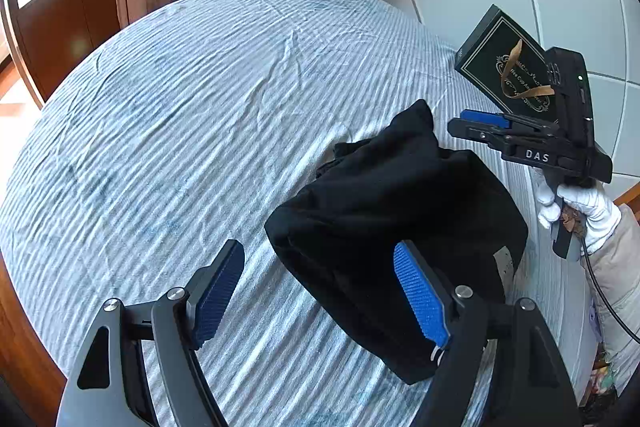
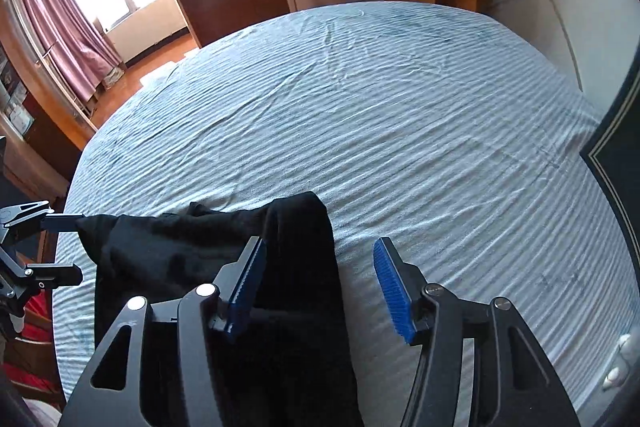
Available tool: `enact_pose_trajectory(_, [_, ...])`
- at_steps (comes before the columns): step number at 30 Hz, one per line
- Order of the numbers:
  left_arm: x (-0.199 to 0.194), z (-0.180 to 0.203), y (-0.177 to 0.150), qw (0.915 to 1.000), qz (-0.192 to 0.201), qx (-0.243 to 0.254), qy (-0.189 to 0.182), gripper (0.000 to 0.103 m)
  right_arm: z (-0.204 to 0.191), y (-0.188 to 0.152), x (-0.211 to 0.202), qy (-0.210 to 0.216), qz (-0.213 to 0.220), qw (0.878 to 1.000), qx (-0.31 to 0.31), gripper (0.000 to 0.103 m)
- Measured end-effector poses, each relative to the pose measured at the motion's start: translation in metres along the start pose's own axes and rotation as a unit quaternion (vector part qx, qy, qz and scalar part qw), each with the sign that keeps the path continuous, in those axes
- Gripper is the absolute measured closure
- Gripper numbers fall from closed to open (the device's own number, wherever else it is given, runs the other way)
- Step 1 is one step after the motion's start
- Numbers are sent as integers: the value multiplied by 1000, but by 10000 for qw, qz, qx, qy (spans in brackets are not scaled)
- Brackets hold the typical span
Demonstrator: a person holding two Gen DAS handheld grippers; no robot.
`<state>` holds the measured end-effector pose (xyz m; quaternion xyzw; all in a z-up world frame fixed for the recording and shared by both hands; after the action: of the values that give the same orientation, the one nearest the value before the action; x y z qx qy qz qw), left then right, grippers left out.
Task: Fold clothes
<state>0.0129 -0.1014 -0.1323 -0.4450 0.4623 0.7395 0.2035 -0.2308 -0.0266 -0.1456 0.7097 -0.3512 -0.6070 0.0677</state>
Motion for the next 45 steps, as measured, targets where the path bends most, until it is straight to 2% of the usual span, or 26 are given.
enact_pose_trajectory(3, [-13,7,1,9993,-35,364,110,25,4,-26,-56,-57,249,9981,553,47])
enact_pose_trajectory(8, [-21,23,-5,9975,-85,695,123,25,6,-115,-118,-90,281,9855,1672,47])
enact_pose_trajectory(12, [-14,31,7,9941,-181,1067,-27,25,-4,-170,-130,-36,144,9676,2520,47])
enact_pose_trajectory(15, [-3,30,28,9895,-193,1417,-221,25,-17,-187,-128,-46,259,9534,3007,47])
enact_pose_trajectory(19, [18,23,54,9773,-301,2056,-416,25,-30,-198,-108,-163,464,9211,3862,47])
enact_pose_trajectory(22, [37,25,59,9606,-492,2660,-643,25,-43,-203,-88,-314,517,8927,4467,47])
enact_pose_trajectory(24, [51,28,60,9501,-637,2951,-790,26,-54,-203,-78,-449,586,8801,4690,47])
enact_pose_trajectory(26, [62,30,58,9432,-779,3080,-969,26,-65,-203,-69,-574,647,8687,4878,47])
enact_pose_trajectory(27, [66,31,56,9405,-853,3112,-1065,27,-71,-202,-65,-646,643,8676,4888,48])
enact_pose_trajectory(28, [70,31,52,9388,-924,3108,-1160,27,-76,-200,-60,-757,616,8682,4866,57])
enact_pose_trajectory(29, [74,31,48,9362,-1009,3121,-1265,39,-80,-199,-55,-950,545,8704,4800,71])
enact_pose_trajectory(30, [79,29,44,9341,-1103,3148,-1273,63,-83,-198,-51,-1264,409,8744,4667,76])
enact_pose_trajectory(31, [84,25,39,9332,-1200,3165,-1207,70,-85,-198,-49,-1526,303,8758,4569,88])
enact_pose_trajectory(34, [87,15,30,9302,-1310,3147,-1360,72,-80,-207,-53,-1643,156,8626,4783,91])
enact_pose_trajectory(36, [79,18,34,9229,-1340,3294,-1474,71,-78,-209,-59,-1557,178,8585,4883,91])
enact_pose_trajectory(38, [64,26,51,9194,-1140,3376,-1667,71,-76,-206,-74,-1488,387,8552,4949,89])
enact_pose_trajectory(40, [53,37,75,9195,-843,3357,-1864,64,-68,-199,-94,-1541,737,8485,5009,87])
enact_pose_trajectory(41, [55,43,86,9196,-776,3385,-1835,56,-62,-195,-102,-1581,871,8449,5036,87])
enact_pose_trajectory(43, [61,56,107,9196,-665,3443,-1771,56,-49,-188,-115,-1639,1095,8377,5093,86])
enact_pose_trajectory(45, [77,66,120,9184,-726,3512,-1670,56,-38,-182,-114,-1615,1147,8321,5180,85])
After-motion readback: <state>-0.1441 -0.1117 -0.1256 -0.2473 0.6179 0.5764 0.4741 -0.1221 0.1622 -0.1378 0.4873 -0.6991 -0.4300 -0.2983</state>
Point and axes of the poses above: each gripper's, at about its wrist camera, not at the fingertips, and x roughly the way its jaws point, z to its right, y to its top, the point moved 6 cm from there along x, roughly the way its jaws point, and after that the axes turned 10 degrees about x, right-handed, at the moved point
